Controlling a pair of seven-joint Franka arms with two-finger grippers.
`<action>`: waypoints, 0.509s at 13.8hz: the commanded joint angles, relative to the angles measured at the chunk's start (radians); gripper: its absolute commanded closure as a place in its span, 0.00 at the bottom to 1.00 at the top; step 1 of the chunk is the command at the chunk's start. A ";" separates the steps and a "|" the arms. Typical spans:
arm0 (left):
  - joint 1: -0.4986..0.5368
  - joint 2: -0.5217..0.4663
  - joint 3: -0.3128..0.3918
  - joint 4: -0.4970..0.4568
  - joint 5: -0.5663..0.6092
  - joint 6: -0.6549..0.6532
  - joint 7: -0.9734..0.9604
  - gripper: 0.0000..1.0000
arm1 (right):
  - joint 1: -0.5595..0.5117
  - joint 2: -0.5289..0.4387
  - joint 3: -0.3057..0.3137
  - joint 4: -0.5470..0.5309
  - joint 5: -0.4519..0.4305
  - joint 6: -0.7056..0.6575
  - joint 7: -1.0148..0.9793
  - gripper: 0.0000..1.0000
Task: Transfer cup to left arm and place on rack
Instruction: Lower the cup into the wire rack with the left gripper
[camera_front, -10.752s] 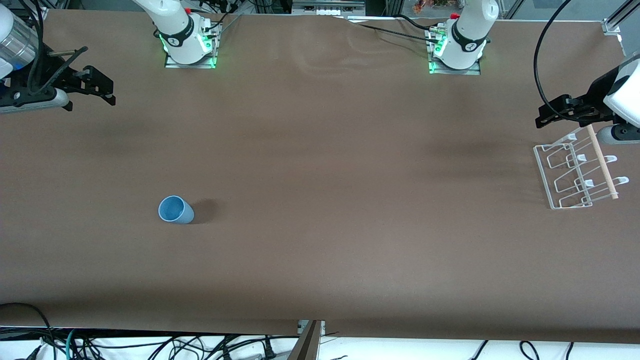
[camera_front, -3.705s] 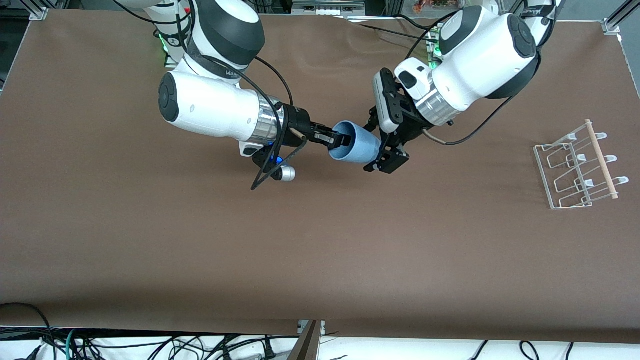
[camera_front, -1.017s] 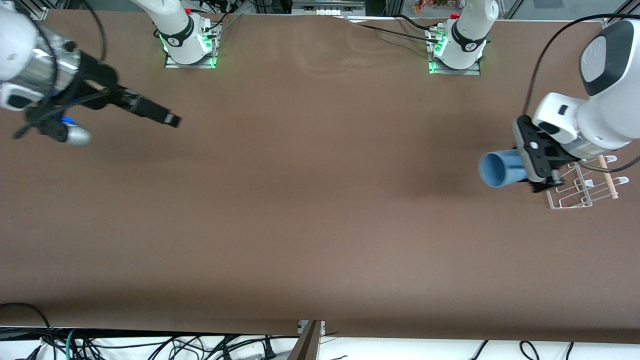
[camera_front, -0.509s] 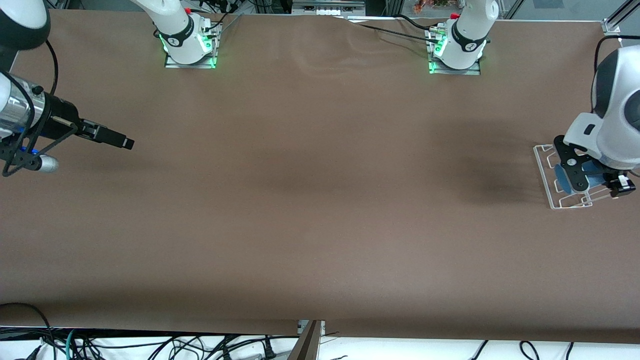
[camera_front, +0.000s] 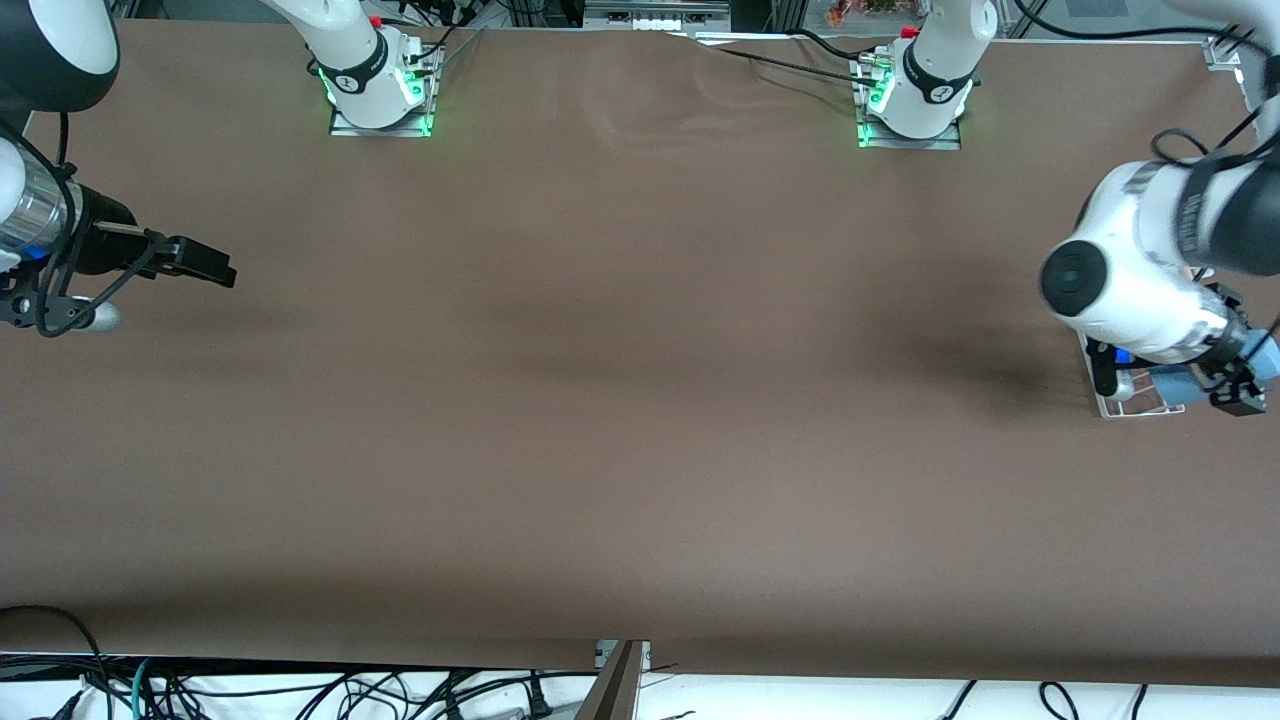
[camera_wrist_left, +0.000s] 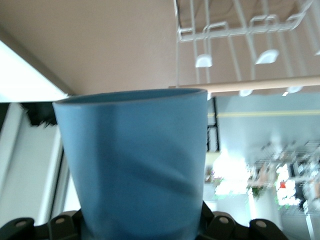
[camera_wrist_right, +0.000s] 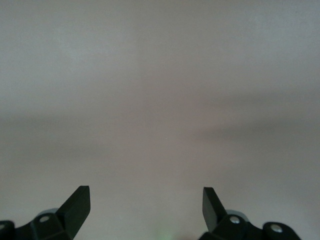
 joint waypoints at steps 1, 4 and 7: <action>0.019 -0.010 0.005 -0.122 0.179 0.026 -0.133 1.00 | 0.004 -0.047 -0.016 -0.032 -0.017 -0.001 -0.025 0.00; 0.021 0.027 0.011 -0.147 0.313 0.024 -0.158 1.00 | -0.028 -0.078 -0.004 -0.049 -0.054 0.005 -0.033 0.01; 0.037 0.027 0.042 -0.178 0.371 0.029 -0.161 1.00 | -0.167 -0.117 0.146 -0.115 -0.065 0.013 -0.127 0.01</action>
